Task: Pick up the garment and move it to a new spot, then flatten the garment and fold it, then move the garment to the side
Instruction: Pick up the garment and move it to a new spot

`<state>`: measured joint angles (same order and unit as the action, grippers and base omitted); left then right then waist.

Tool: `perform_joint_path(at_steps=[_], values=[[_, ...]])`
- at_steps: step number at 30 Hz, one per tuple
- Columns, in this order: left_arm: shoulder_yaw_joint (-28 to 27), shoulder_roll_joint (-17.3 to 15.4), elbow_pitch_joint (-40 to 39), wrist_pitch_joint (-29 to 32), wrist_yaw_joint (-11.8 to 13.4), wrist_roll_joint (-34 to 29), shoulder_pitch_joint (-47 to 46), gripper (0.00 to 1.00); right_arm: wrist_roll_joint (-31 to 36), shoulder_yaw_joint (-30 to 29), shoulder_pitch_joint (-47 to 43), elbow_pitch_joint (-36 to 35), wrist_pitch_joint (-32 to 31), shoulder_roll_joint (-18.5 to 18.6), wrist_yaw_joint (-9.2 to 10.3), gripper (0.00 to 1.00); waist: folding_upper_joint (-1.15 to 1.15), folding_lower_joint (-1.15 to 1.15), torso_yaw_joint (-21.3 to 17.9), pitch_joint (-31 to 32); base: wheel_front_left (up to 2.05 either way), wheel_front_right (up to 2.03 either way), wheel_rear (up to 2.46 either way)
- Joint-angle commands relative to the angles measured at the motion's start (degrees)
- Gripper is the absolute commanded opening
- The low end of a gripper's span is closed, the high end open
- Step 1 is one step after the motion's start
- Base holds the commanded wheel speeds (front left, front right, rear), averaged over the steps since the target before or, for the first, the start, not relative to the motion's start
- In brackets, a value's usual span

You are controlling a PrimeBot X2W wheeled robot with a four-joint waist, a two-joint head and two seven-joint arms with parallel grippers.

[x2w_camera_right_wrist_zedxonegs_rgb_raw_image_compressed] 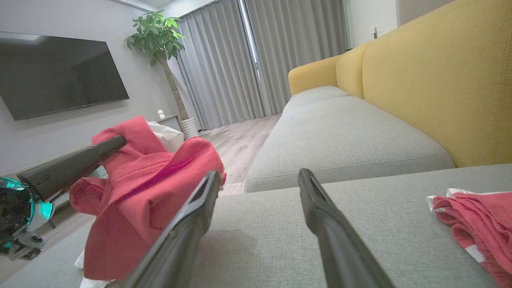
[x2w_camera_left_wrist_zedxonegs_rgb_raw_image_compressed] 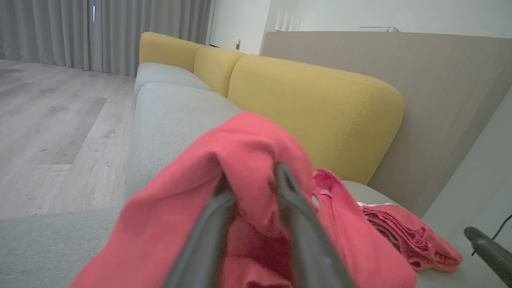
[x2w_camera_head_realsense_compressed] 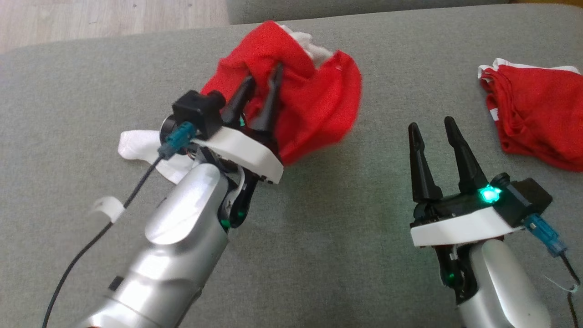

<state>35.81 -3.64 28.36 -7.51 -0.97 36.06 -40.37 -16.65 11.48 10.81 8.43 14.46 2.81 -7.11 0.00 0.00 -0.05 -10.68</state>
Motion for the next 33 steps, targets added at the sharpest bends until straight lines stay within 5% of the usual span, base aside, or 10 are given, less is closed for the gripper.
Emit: perform_joint_path(at_steps=[1,7,19,26,33], values=[[-0.85,-0.82,-0.66,-1.27,0.5,-1.33,-1.9,1.0,-0.34,1.48,0.08,-1.57,0.54,0.07,-0.37,1.0,0.0,0.0,-0.16,0.09,0.0,0.0,0.0],[-1.47,-2.6,0.93,-3.9,0.77,-1.9,-0.58,1.0,-0.39,0.68,-0.42,-1.42,0.54,0.07,-0.37,1.0,0.0,0.0,0.67,0.92,0.0,0.0,0.0],[-7.42,-12.99,-7.08,-7.44,2.9,-6.24,13.7,1.0,0.53,-0.77,-3.12,-0.66,0.54,0.07,-0.37,1.0,0.0,0.0,5.02,4.65,0.0,0.0,0.0],[-13.93,-10.96,-15.59,-7.47,3.82,-9.0,27.32,1.0,1.02,-0.68,-4.3,0.32,0.54,0.07,-0.37,1.0,0.0,0.0,5.92,6.09,0.0,0.0,0.0],[-19.19,-6.55,-19.71,-7.48,1.73,-13.21,31.89,1.0,1.12,-0.71,-4.56,0.73,0.54,0.07,-0.37,1.0,0.0,0.0,6.17,6.32,0.0,0.0,0.0]])
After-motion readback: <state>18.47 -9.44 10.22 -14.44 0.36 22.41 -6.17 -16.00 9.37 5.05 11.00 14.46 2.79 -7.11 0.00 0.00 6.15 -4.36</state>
